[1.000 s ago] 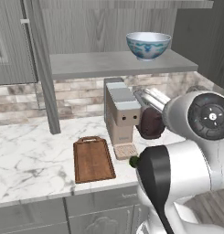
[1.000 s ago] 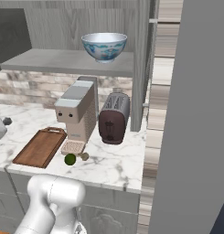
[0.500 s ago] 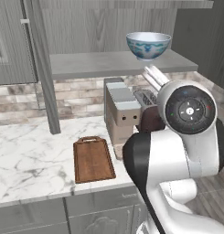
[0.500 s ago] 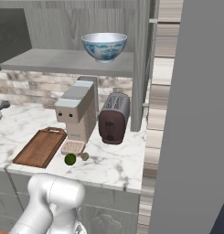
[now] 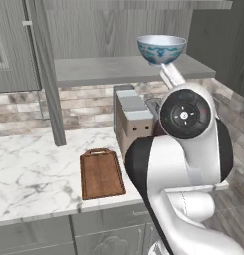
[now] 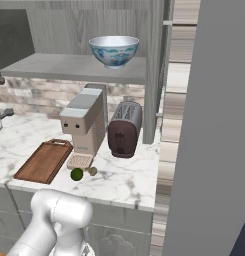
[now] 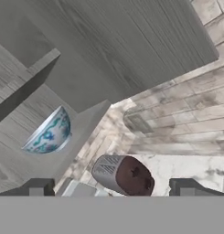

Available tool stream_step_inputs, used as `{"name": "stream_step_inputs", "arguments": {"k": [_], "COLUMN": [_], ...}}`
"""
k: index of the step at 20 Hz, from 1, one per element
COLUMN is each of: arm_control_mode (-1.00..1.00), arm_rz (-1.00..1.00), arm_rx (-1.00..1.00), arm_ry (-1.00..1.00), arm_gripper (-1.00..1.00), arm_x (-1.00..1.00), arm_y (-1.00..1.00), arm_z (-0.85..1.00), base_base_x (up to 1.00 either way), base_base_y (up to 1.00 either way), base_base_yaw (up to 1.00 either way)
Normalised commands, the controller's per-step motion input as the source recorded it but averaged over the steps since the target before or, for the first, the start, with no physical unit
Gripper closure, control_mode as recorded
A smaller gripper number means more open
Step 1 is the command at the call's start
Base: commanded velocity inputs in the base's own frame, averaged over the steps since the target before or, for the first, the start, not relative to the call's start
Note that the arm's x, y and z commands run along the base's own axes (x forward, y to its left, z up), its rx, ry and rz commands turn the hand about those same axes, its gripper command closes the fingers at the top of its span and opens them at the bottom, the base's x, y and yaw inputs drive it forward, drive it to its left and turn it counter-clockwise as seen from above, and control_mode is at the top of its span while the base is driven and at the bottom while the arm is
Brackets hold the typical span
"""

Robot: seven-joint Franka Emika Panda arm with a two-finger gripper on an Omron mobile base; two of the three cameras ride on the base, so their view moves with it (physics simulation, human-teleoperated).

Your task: Open the cabinet. Place the bowl and condiment on the counter. Then place the lime and garlic on the cutting board.

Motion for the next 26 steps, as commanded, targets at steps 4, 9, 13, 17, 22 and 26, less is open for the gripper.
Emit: {"name": "stream_step_inputs", "arguments": {"k": [4,9,13,17,22,26], "arm_control_mode": [-1.00,-1.00,-1.00,-1.00,-1.00,-1.00], "arm_rz": [-0.12,-0.12,-0.09,-0.05,-0.02,-0.01], "arm_rx": [0.04,0.04,0.05,0.09,0.13,0.14], "arm_ry": [-0.08,-0.16,-0.19,-0.13,-0.12,-0.07], "arm_gripper": [-1.00,-1.00,-1.00,-1.00,-1.00,-1.00], "arm_x": [0.09,0.00,0.00,0.00,0.03,0.07], "arm_y": [0.00,0.00,0.00,0.00,-0.02,-0.04], "arm_z": [0.00,0.00,0.00,0.00,0.00,0.00], "base_base_x": [0.00,0.00,0.00,0.00,0.00,0.00], "base_base_y": [0.00,0.00,0.00,0.00,0.00,0.00], "base_base_yaw": [0.00,0.00,0.00,0.00,0.00,0.00]}}
